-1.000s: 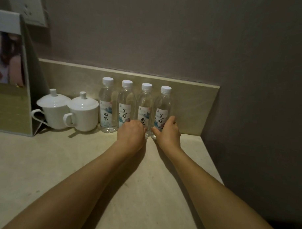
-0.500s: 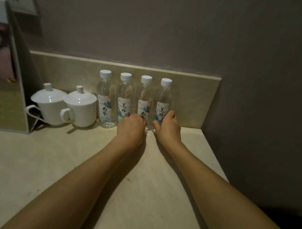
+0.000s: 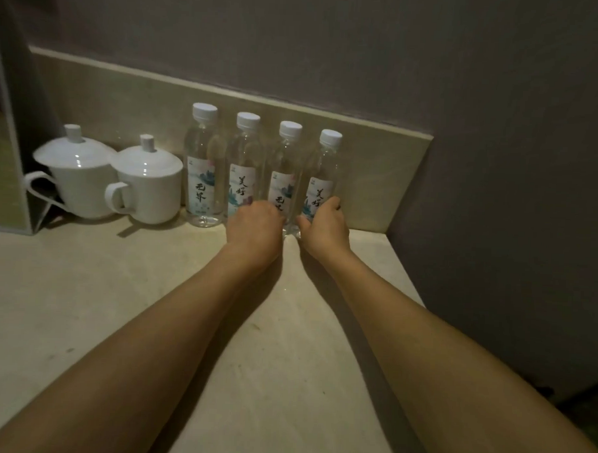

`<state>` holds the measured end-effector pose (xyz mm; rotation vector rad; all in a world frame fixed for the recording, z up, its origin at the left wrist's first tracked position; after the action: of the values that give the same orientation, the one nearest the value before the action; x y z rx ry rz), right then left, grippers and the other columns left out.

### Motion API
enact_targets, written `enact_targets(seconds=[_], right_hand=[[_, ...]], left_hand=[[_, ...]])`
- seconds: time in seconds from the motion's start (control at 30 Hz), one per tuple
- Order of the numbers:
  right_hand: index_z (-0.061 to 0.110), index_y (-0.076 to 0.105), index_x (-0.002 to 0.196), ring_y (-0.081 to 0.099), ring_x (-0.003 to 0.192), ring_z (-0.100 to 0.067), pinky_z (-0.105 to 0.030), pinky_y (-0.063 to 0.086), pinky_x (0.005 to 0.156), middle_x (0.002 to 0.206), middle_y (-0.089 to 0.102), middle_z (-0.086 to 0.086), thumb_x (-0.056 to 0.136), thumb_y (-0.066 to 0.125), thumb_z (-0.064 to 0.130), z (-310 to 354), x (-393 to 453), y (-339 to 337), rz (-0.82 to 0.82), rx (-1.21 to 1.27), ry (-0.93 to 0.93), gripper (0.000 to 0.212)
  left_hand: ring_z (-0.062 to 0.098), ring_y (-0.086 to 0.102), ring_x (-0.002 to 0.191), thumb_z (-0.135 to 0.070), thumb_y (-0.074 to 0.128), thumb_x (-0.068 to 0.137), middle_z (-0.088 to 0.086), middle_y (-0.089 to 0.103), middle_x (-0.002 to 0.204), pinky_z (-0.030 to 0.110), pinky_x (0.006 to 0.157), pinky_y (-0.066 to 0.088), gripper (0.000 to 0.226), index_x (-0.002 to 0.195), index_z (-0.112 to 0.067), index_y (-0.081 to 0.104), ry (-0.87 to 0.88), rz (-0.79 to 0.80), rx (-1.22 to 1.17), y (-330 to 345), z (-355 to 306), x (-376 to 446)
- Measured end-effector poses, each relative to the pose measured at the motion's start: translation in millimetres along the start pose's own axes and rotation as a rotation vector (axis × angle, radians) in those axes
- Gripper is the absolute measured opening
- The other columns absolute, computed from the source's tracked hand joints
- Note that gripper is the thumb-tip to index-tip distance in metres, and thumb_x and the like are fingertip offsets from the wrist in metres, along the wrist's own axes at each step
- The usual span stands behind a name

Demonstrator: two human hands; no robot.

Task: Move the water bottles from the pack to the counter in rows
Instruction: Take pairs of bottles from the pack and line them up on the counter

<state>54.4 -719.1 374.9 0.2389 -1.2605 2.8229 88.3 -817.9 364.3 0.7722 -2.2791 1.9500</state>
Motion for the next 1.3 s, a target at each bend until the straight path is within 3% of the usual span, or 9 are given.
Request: enact_targets(seconds=[0.23, 0.33, 0.5, 0.6, 0.73, 0.87, 0.97, 1.1, 1.3], right_hand=[[0.002, 0.023, 0.145, 0.049, 0.125, -0.037, -0.05, 0.043, 0.104, 0.145, 0.035, -0.02, 0.093, 0.06, 0.025, 2, -12, -7, 0.037, 0.035, 0.089, 0.068], [0.002, 0.027, 0.142, 0.049, 0.124, -0.038, -0.052, 0.043, 0.103, 0.144, 0.035, -0.02, 0.094, 0.056, 0.022, 2, -23, -19, 0.044, 0.073, 0.083, 0.059], [0.0, 0.034, 0.134, 0.047, 0.125, -0.037, -0.041, 0.042, 0.096, 0.143, 0.038, -0.022, 0.094, 0.052, 0.016, -8, -45, -67, -0.013, 0.151, 0.009, 0.047], [-0.001, 0.037, 0.128, 0.047, 0.123, -0.038, -0.034, 0.037, 0.087, 0.139, 0.042, -0.022, 0.093, 0.047, 0.014, -29, -58, -103, -0.053, 0.154, -0.024, 0.04], [0.0, 0.036, 0.135, 0.048, 0.124, -0.035, -0.037, 0.041, 0.094, 0.14, 0.043, -0.019, 0.094, 0.046, 0.015, -70, -76, -151, -0.096, 0.184, -0.05, 0.045], [0.006, 0.039, 0.137, 0.053, 0.12, -0.029, -0.028, 0.037, 0.085, 0.133, 0.052, -0.015, 0.095, 0.051, 0.019, -119, -95, -198, -0.123, 0.235, -0.064, 0.046], [0.009, 0.044, 0.135, 0.055, 0.116, -0.029, -0.034, 0.043, 0.093, 0.124, 0.059, -0.014, 0.094, 0.053, 0.022, -158, -110, -231, -0.199, 0.285, -0.082, 0.044], [0.011, 0.052, 0.125, 0.061, 0.104, -0.027, -0.036, 0.046, 0.091, 0.095, 0.064, -0.003, 0.091, 0.056, 0.021, -216, -133, -273, -0.326, 0.277, -0.135, 0.036], [0.022, 0.052, 0.118, 0.067, 0.085, -0.027, -0.046, 0.056, 0.082, 0.088, 0.066, 0.0, 0.088, 0.055, 0.031, -319, -159, -321, -0.304, 0.317, -0.066, 0.032]], left_hand=[[0.033, 0.064, 0.097, -0.035, 0.056, 0.094, 0.015, 0.065, 0.105, 0.038, 0.076, 0.05, 0.034, 0.107, -0.006, 0.065, 0.005, 0.008, -0.077, -19, 6, -18], [0.03, 0.067, 0.082, -0.041, 0.056, 0.09, 0.013, 0.07, 0.09, 0.037, 0.073, 0.056, 0.037, 0.088, -0.006, 0.067, 0.015, 0.068, -0.216, -32, 0, -23], [0.018, 0.071, 0.061, -0.042, 0.051, 0.089, 0.003, 0.071, 0.062, 0.04, 0.069, 0.06, 0.04, 0.068, -0.013, 0.069, 0.02, 0.148, -0.534, -50, -41, -41], [0.024, 0.07, 0.063, -0.043, 0.04, 0.08, 0.005, 0.071, 0.067, 0.042, 0.068, 0.06, 0.042, 0.068, -0.014, 0.068, 0.049, 0.109, -0.541, -56, -75, -58], [0.027, 0.07, 0.067, -0.046, 0.033, 0.079, 0.006, 0.071, 0.074, 0.042, 0.071, 0.059, 0.046, 0.071, -0.014, 0.065, 0.077, 0.062, -0.552, -63, -127, -87], [0.028, 0.07, 0.07, -0.05, 0.032, 0.079, 0.006, 0.071, 0.077, 0.043, 0.071, 0.059, 0.048, 0.082, -0.016, 0.066, 0.125, 0.069, -0.578, -69, -190, -123], [0.03, 0.066, 0.077, -0.051, 0.033, 0.084, 0.005, 0.07, 0.08, 0.043, 0.074, 0.056, 0.043, 0.08, -0.019, 0.061, 0.178, 0.047, -0.538, -73, -235, -158], [0.033, 0.064, 0.084, -0.052, 0.033, 0.085, 0.004, 0.07, 0.089, 0.044, 0.079, 0.054, 0.039, 0.087, -0.022, 0.059, 0.221, 0.032, -0.496, -71, -291, -200], [0.026, 0.069, 0.081, -0.051, 0.036, 0.088, 0.0, 0.071, 0.09, 0.044, 0.079, 0.056, 0.034, 0.1, -0.029, 0.058, 0.288, 0.179, -0.562, -39, -376, -252]])
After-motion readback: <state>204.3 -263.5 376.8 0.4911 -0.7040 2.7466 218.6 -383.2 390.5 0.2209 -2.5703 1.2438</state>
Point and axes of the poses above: each hand's wrist, its own x-axis towards the middle knuckle, its own y-axis out of the palm, z = x × y, the point moved 1 cm from there along x, towards the middle knuckle
